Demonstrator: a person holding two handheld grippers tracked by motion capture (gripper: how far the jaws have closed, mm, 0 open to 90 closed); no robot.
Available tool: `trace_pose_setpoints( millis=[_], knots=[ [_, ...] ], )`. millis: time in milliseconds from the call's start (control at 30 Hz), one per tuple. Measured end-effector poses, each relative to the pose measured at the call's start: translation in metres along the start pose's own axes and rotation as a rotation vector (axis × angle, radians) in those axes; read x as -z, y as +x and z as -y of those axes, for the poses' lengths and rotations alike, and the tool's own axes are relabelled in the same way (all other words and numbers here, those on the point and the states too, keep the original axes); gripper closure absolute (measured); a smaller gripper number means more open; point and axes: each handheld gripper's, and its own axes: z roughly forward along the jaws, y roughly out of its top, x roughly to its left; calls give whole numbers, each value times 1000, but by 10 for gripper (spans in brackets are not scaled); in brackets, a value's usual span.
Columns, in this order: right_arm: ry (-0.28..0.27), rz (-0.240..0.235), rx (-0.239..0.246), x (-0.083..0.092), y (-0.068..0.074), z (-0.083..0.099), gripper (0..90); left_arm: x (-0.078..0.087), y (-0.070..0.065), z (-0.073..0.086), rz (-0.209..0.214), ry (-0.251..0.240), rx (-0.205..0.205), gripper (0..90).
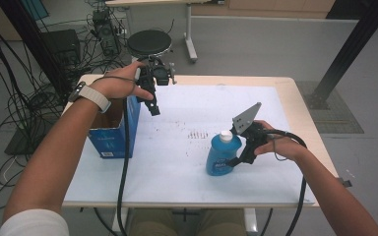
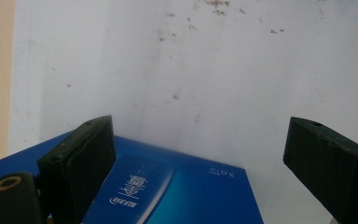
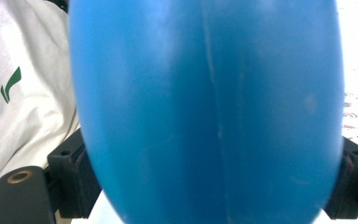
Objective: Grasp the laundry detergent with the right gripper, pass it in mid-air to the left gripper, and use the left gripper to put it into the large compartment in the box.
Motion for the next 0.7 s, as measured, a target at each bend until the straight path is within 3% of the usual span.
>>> trace_pose_setpoints(
  millis=[700],
  knots=[
    [-36,-8,11,-3,-1,3,171,0,0,0,-1,-4,2,97]
  ],
)
